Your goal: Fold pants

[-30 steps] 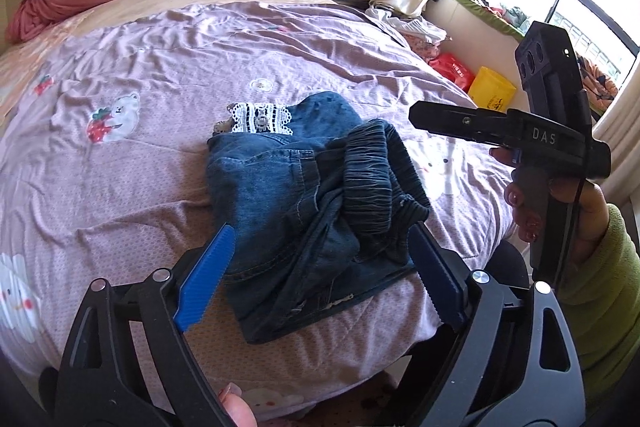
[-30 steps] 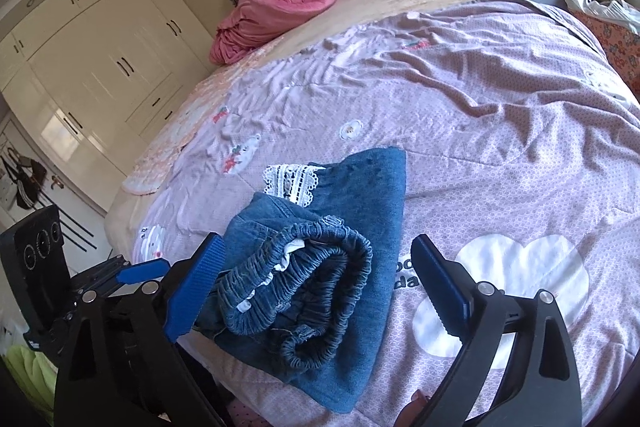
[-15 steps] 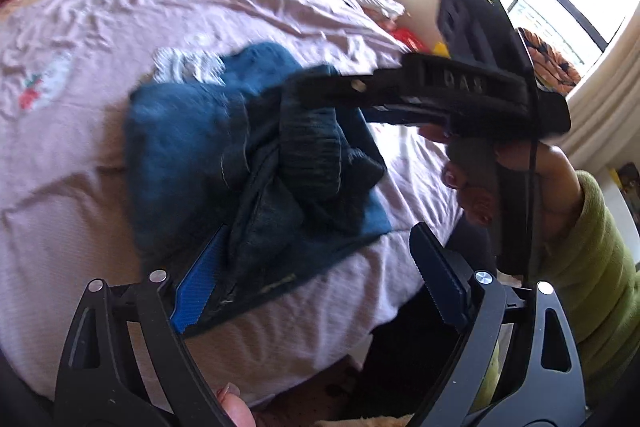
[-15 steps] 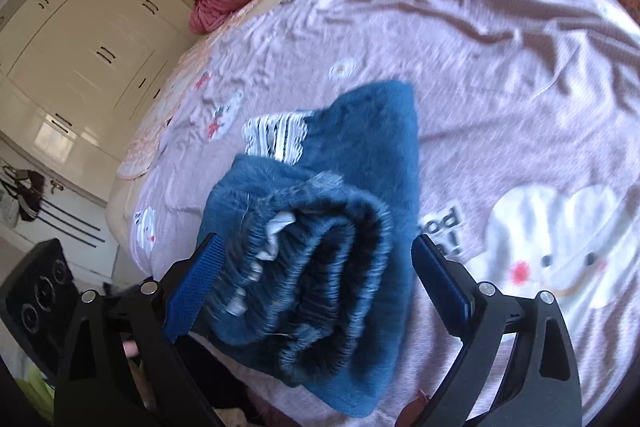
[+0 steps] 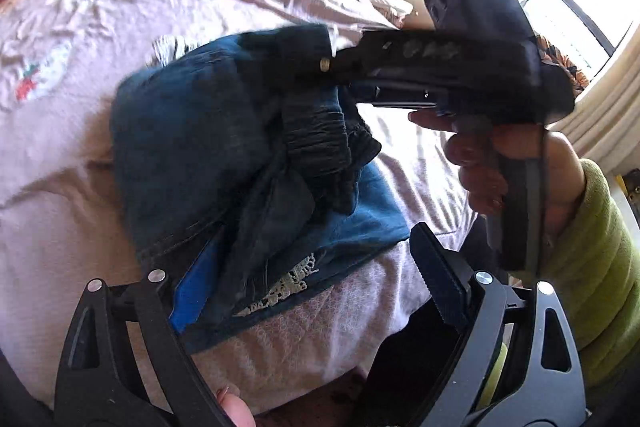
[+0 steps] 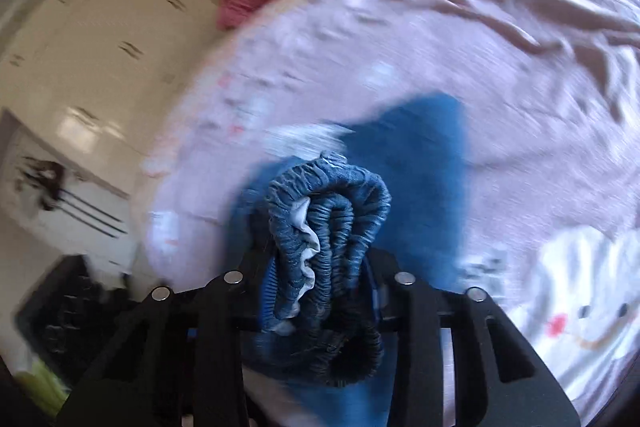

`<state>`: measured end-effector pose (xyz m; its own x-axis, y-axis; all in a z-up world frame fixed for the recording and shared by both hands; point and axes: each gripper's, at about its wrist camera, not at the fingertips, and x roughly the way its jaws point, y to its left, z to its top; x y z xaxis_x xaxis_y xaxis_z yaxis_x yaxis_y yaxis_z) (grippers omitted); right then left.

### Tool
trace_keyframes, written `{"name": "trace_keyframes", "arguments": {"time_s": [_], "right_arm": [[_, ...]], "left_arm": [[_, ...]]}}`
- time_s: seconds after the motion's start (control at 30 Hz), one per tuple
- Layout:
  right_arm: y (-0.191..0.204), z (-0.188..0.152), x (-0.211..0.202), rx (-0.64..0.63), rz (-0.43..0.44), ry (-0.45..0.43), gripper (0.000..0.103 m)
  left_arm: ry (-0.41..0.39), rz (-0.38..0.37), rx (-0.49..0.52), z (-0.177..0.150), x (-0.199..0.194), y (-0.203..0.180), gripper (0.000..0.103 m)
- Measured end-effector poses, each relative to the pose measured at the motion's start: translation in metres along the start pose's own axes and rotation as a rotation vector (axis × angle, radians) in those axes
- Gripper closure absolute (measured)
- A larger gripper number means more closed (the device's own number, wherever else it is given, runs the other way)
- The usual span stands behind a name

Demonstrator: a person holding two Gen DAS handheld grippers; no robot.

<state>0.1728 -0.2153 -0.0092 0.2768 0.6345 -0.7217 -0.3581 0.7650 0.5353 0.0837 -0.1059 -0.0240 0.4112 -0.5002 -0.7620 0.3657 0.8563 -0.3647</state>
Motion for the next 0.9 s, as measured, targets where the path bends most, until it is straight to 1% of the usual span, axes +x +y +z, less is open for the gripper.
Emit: {"name": "trace_keyframes", "arguments": {"time_s": [0.03, 0.07, 0.13, 0.2, 0.27, 0.3, 0.33, 0.37, 0.43, 0.47, 0.53, 0.6, 0.67, 0.7, 0.73, 0.77, 0.8, 0.83, 0.9], "right_arm": [[-0.006, -0.003, 0.003, 0.01, -0.013, 0.007, 0.061], [-0.014, -0.006, 0.005, 0.034, -0.002, 0.008, 0.057], [-0.017, -0.009, 0.0, 0.038, 0.009, -0.01, 0.053], [-0.013, -0.013, -0.013, 0.012, -0.012, -0.043, 0.037], [-0.006, -0.017, -0.033, -0.026, -0.049, -0.103, 0.031], [0.0, -0.022, -0.048, -0.064, -0.065, -0.144, 0.03], [0.004, -0.026, -0.056, -0.086, -0.078, -0.159, 0.03], [0.007, -0.03, -0.064, -0.114, -0.096, -0.172, 0.03], [0.02, -0.041, -0.076, -0.192, -0.126, -0.195, 0.03], [0.026, -0.046, -0.077, -0.224, -0.133, -0.2, 0.03], [0.04, -0.057, -0.075, -0.304, -0.106, -0.193, 0.03], [0.052, -0.063, -0.062, -0.364, -0.099, -0.177, 0.03], [0.058, -0.065, -0.051, -0.397, -0.13, -0.157, 0.031], [0.059, -0.064, -0.042, -0.405, -0.144, -0.142, 0.033], [0.059, -0.064, -0.038, -0.409, -0.141, -0.133, 0.038], [0.058, -0.063, -0.032, -0.416, -0.131, -0.119, 0.059], [0.057, -0.064, -0.027, -0.428, -0.115, -0.101, 0.083], [0.057, -0.066, -0.022, -0.433, -0.103, -0.084, 0.088], [0.054, -0.07, -0.019, -0.435, -0.093, -0.05, 0.088]], "left_arm": [[0.007, 0.003, -0.001, -0.001, 0.004, 0.001, 0.02], [0.009, 0.008, 0.005, -0.002, 0.007, 0.0, 0.02], [0.007, 0.013, 0.013, -0.003, 0.008, -0.003, 0.02], [0.001, -0.004, 0.003, -0.003, 0.002, -0.002, 0.02], [-0.013, -0.025, -0.014, -0.002, -0.012, 0.0, 0.02], [-0.035, -0.026, -0.017, 0.001, -0.021, 0.005, 0.019], [-0.064, -0.012, -0.022, 0.003, -0.031, 0.008, 0.017], [-0.097, 0.029, -0.038, 0.007, -0.043, 0.016, 0.016], [-0.126, 0.1, -0.071, 0.012, -0.053, 0.028, 0.014], [-0.133, 0.15, -0.095, 0.017, -0.055, 0.039, 0.014], [-0.127, 0.198, -0.122, 0.02, -0.054, 0.049, 0.014], [-0.124, 0.207, -0.135, 0.026, -0.048, 0.056, 0.014], [-0.126, 0.223, -0.127, 0.033, -0.04, 0.058, 0.015], [-0.123, 0.227, -0.123, 0.037, -0.035, 0.058, 0.015], [-0.122, 0.225, -0.119, 0.04, -0.03, 0.058, 0.018], [-0.127, 0.223, -0.117, 0.042, -0.026, 0.058, 0.021], [-0.113, 0.227, -0.113, 0.045, -0.019, 0.059, 0.025], [-0.101, 0.231, -0.112, 0.046, -0.015, 0.059, 0.027], [-0.08, 0.255, -0.112, 0.049, -0.002, 0.061, 0.027]]}}
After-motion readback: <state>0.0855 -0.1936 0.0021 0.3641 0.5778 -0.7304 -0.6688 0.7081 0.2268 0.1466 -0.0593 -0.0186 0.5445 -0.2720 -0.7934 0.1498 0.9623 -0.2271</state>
